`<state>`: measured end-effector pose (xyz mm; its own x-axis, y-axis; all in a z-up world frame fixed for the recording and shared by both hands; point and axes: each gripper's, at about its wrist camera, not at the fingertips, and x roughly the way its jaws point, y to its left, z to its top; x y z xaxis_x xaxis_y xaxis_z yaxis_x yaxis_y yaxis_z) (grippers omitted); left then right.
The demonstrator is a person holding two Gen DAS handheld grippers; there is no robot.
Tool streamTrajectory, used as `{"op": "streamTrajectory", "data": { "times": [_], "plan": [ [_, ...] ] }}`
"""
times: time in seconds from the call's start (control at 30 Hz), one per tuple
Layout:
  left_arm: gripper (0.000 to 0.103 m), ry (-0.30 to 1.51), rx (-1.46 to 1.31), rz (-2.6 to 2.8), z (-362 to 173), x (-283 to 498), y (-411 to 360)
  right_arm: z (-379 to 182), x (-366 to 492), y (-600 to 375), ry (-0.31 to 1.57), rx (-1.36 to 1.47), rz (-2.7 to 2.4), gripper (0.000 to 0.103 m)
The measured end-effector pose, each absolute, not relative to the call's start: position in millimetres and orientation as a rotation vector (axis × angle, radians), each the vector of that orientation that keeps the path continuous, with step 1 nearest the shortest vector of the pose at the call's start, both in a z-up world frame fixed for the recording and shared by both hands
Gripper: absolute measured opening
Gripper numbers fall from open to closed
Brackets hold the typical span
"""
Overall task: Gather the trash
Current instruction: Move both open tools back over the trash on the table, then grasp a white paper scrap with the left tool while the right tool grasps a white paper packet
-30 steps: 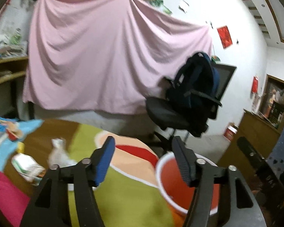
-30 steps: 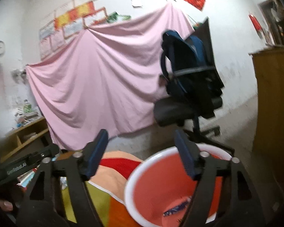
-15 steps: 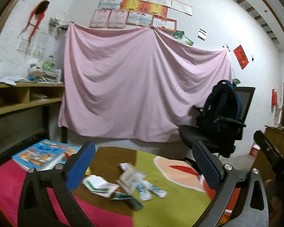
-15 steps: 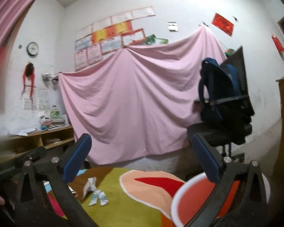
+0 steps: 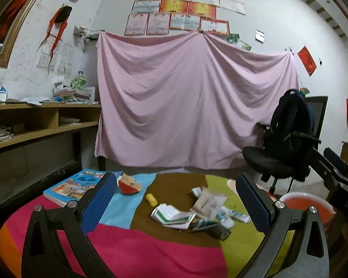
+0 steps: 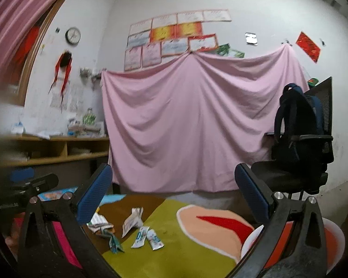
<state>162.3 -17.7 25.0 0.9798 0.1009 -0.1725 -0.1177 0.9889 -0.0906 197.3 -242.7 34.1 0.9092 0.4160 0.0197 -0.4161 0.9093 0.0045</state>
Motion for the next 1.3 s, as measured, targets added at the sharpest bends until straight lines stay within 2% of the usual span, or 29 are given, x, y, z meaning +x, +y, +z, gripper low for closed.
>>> {"op": "streamTrajectory", "data": {
  "times": [0.37,0.43,0.57,0.7,0.77,0.9,1.03,1.13,1.23,1.3],
  "plan": [
    [0.099,0.338,-0.175,0.086,0.3,195.3,2.3,7.2,234.1,-220.7,0.173,-0.037,0.465,0.103],
    [0.093,0.377,-0.196,0.077,-2.6,203.0,8.3,2.7,242.6,-215.6,0.226,-0.049,0.471,0.103],
    [0.071,0.472,-0.267,0.066,-12.1,219.9,21.2,-8.2,259.2,-206.0,0.336,-0.061,0.516,0.103],
    [0.059,0.543,-0.328,0.062,-21.4,232.8,33.2,-17.8,275.3,-193.9,0.421,-0.067,0.564,0.102],
    [0.057,0.569,-0.33,0.054,-21.7,238.7,34.1,-19.0,284.1,-184.8,0.449,-0.078,0.586,0.1],
    [0.048,0.626,-0.33,0.042,-26.0,253.3,37.7,-21.5,299.0,-163.4,0.489,-0.127,0.601,0.095],
    [0.045,0.685,-0.359,0.026,-33.3,264.9,46.3,-30.3,317.3,-149.1,0.567,-0.142,0.617,0.088],
    [0.038,0.732,-0.378,0.009,-39.7,271.5,49.4,-37.0,330.2,-143.3,0.624,-0.139,0.64,0.083],
    [0.03,0.768,-0.395,-0.006,-45.1,277.1,51.9,-44.5,337.3,-136.3,0.676,-0.143,0.667,0.076],
    [0.026,0.771,-0.409,-0.012,-44.7,278.2,54.8,-48.9,340.2,-132.9,0.703,-0.151,0.679,0.068]
  ]
}}
